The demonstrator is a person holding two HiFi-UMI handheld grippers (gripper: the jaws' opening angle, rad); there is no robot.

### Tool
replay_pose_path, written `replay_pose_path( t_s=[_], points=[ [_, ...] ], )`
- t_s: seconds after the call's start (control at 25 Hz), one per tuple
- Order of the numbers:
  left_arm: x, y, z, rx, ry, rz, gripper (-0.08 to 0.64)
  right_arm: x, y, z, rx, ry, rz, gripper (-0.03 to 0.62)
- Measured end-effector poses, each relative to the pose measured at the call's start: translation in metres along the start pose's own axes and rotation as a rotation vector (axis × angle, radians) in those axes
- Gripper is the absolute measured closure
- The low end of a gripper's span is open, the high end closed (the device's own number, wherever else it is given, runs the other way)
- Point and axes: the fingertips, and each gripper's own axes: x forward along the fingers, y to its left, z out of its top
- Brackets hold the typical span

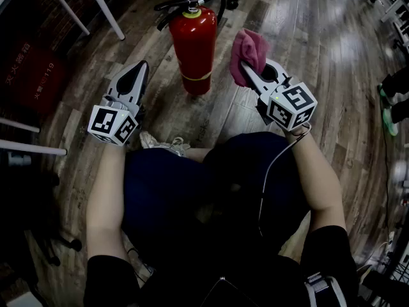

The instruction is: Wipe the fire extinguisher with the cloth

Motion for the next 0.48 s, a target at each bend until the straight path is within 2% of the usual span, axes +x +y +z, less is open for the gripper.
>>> replay_pose_path(
  t_s=[0.48],
  points=[
    [-0.0008,0.0015,0.0026,-0.008,-0.008,0.000,0.546,0.0040,-0.0040,-0.0019,0.004,-0.007,-0.028,0.522]
  ],
)
